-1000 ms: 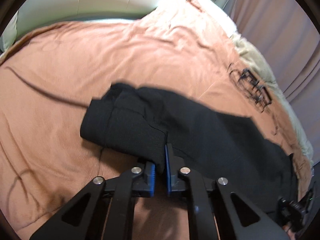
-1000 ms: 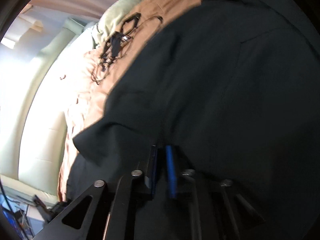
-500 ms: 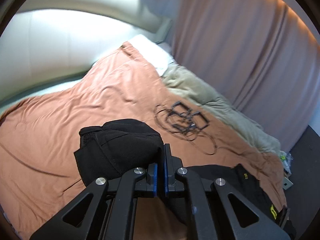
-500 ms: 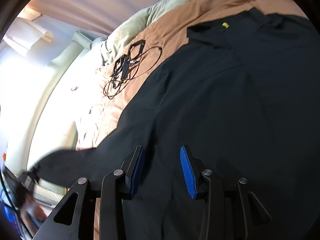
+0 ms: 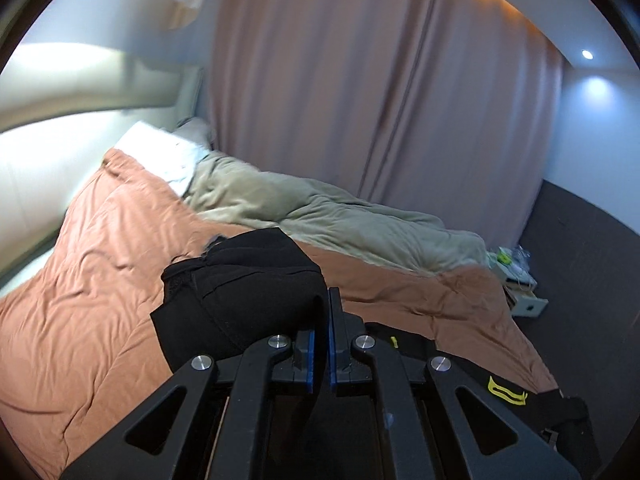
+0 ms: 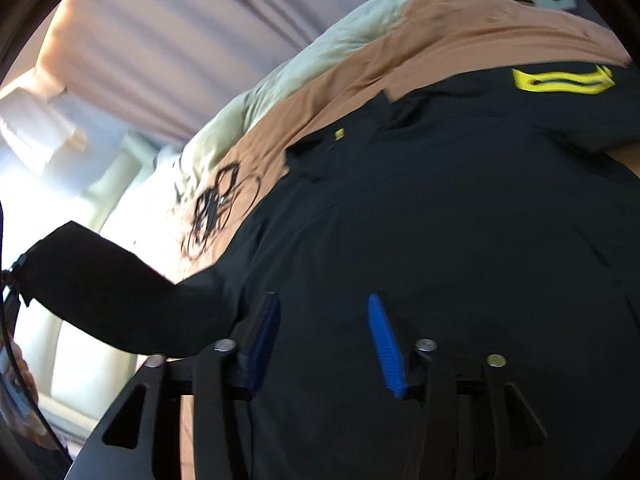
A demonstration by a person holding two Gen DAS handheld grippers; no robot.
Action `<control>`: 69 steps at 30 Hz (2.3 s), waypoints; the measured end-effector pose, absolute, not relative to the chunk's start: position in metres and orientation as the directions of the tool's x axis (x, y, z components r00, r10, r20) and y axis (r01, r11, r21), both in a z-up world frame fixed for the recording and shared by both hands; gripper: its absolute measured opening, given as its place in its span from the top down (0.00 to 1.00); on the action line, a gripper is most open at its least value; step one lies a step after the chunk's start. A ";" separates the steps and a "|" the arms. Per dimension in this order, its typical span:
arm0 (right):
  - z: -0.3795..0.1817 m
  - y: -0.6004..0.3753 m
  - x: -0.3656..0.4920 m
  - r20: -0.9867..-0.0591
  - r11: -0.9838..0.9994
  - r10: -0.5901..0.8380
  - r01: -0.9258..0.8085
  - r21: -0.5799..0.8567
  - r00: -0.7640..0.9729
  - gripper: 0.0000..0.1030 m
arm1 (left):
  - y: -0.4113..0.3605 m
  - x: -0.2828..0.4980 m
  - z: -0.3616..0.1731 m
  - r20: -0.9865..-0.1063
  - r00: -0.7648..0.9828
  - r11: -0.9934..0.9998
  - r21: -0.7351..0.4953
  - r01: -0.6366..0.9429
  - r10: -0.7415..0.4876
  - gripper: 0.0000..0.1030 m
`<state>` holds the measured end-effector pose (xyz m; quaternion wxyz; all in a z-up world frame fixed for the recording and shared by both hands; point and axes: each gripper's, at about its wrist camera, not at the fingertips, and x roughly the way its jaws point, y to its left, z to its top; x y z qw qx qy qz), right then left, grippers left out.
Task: Fold large clothes
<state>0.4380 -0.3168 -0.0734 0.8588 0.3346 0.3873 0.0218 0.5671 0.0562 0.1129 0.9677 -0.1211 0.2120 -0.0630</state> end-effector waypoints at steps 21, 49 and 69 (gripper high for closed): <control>-0.088 -0.435 0.424 -0.640 0.594 0.207 0.424 0.683 0.740 0.27 | -0.201 0.637 0.040 -0.632 0.671 0.912 -0.155 0.381 -0.388 0.93; -0.085 -0.416 0.447 -0.704 0.694 0.194 0.411 0.590 0.683 0.16 | -0.082 0.557 -0.061 -0.682 0.691 0.969 -0.212 0.126 -0.240 0.04; -0.115 -0.314 0.498 -0.849 0.960 -0.213 0.263 -0.092 0.483 0.16 | 0.033 0.583 -0.178 -0.818 0.569 0.975 -0.184 -0.125 -0.081 0.39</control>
